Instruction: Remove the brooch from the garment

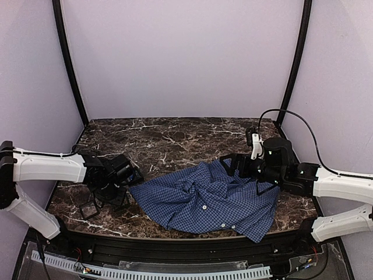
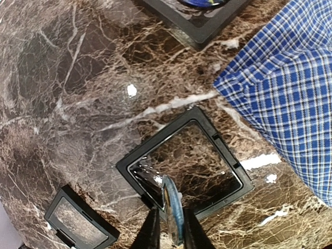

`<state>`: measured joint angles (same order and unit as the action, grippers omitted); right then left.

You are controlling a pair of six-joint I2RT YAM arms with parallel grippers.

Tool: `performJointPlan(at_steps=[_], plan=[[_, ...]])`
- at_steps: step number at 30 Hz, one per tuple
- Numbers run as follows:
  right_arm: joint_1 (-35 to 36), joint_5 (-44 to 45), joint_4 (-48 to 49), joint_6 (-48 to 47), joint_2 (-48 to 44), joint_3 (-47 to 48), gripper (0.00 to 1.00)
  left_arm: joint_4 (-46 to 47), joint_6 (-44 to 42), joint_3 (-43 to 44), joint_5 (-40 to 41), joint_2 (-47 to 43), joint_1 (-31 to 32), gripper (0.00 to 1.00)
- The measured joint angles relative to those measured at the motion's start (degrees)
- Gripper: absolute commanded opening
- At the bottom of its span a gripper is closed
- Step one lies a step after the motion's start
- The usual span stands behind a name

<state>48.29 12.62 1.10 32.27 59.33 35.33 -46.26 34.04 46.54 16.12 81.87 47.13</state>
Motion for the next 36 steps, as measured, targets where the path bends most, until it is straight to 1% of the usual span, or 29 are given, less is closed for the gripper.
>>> performJointPlan(at_steps=[2,6,7,8,10,11,12,13,14,16,20,26,32,36], plan=[[0.0,0.1,0.0,0.0,0.0,0.0,0.99,0.3,-0.3,0.0,-0.6,0.0,0.0,0.27],[-0.1,0.1,0.0,0.0,0.0,-0.1,0.99,1.4,-0.8,0.0,-2.1,0.0,0.0,0.39],[-0.1,0.1,-0.1,0.0,0.0,-0.1,0.99,1.5,-0.9,0.0,-2.5,0.0,0.0,0.46],[-0.1,0.1,-0.1,0.0,0.0,-0.1,0.99,1.8,-0.8,0.0,-3.1,0.0,0.0,0.50],[-0.1,0.2,-0.3,0.0,-0.1,-0.1,0.99,2.6,-0.9,0.0,-4.0,-0.2,0.0,0.67],[-0.1,0.2,-0.4,-0.1,-0.2,-0.1,0.99,2.8,-1.4,0.0,-4.7,-0.3,0.0,0.72],[-0.1,0.2,-0.5,-0.1,-0.2,-0.1,0.99,3.1,-1.2,0.0,-5.1,-0.6,0.0,0.78],[-0.1,0.2,-0.9,-0.2,-0.3,-0.1,0.99,3.5,-1.1,0.0,-5.6,-1.1,0.0,0.82],[-0.1,0.3,-1.4,-0.3,-0.3,-0.1,0.99,3.8,-1.3,0.0,-6.0,-1.6,0.0,0.87],[-0.3,0.5,-2.5,-0.3,-0.2,0.1,0.99,4.7,-1.7,0.0,-6.8,-2.7,0.0,0.93],[-2.2,0.1,-4.3,-1.4,0.5,1.4,0.99,7.3,-2.6,0.0,-9.1,-3.5,-1.3,0.98],[-8.6,-3.4,-4.7,-4.2,4.3,3.9,0.99,12.3,-5.8,1.9,-11.8,-3.0,-7.8,0.99],[-17.6,-5.5,-4.7,-7.9,7.9,4.3,0.99,21.6,-9.4,4.5,-12.7,-1.5,-17.7,0.99],[-24.2,-6.0,-3.4,-10.3,7.8,4.1,0.99,28.8,-10.9,4.5,-12.7,-1.5,-25.8,0.99]])
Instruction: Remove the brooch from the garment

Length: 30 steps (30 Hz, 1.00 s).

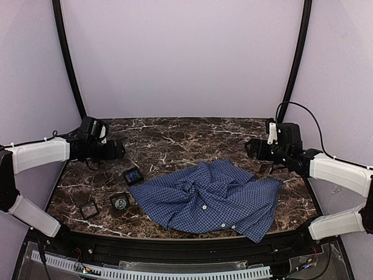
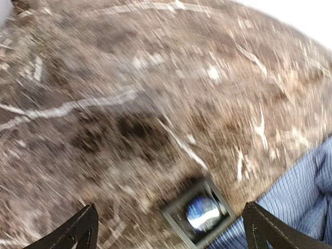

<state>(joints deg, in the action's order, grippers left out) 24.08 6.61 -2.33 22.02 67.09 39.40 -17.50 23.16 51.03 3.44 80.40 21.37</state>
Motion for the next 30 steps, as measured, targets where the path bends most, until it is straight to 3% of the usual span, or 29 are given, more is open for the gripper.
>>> performJointPlan(at_steps=[7,11,21,30], plan=[[-13.2,-1.8,10.8,-2.5,-5.9,-7.0,0.99,12.9,-3.0,-5.6,3.3,-5.4,-12.4,0.99],[-17.5,-2.0,19.5,-4.2,-8.2,-13.8,0.99,20.3,-7.0,-10.4,8.3,-10.6,-14.9,0.99],[-18.0,1.0,39.2,-11.6,-11.8,-29.2,0.99,45.8,-16.0,-31.2,17.5,-16.5,-15.2,0.99],[-18.0,2.6,45.0,-13.8,-13.5,-31.3,0.99,54.4,-19.6,-33.9,18.7,-16.6,-15.2,0.99]])
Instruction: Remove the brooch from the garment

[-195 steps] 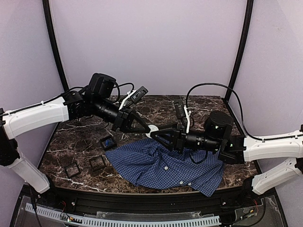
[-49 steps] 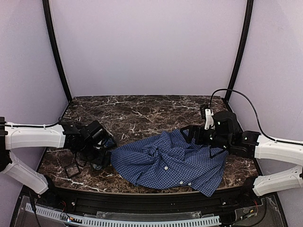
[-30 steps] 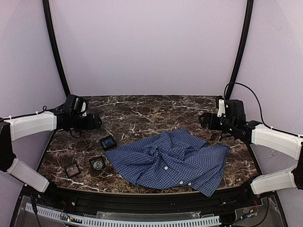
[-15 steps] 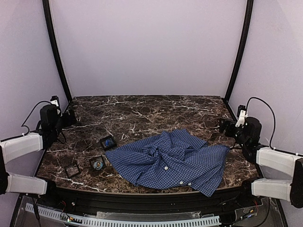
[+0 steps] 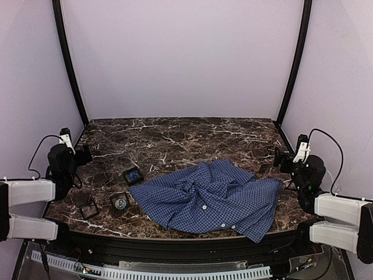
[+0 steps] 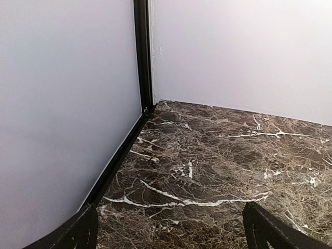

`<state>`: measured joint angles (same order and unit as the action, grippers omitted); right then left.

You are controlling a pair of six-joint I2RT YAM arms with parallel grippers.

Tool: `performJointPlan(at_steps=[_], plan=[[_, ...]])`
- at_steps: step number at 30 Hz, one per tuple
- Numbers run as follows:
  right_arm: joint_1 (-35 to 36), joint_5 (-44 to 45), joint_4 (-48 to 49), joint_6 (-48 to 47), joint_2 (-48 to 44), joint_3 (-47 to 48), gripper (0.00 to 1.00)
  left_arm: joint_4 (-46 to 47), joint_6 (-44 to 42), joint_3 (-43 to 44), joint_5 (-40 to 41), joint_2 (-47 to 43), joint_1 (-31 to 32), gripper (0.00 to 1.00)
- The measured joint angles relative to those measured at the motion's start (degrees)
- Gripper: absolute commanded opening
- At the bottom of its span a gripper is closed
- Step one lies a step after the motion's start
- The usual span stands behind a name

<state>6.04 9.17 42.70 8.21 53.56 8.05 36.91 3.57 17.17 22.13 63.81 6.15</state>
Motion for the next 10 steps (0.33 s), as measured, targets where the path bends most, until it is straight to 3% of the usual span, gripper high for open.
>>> performJointPlan(at_steps=[10], plan=[[0.0,1.0,0.6,-0.2,-0.6,-0.1,0.99,1.3,-0.9,0.0,-0.2,0.8,0.0,0.99]])
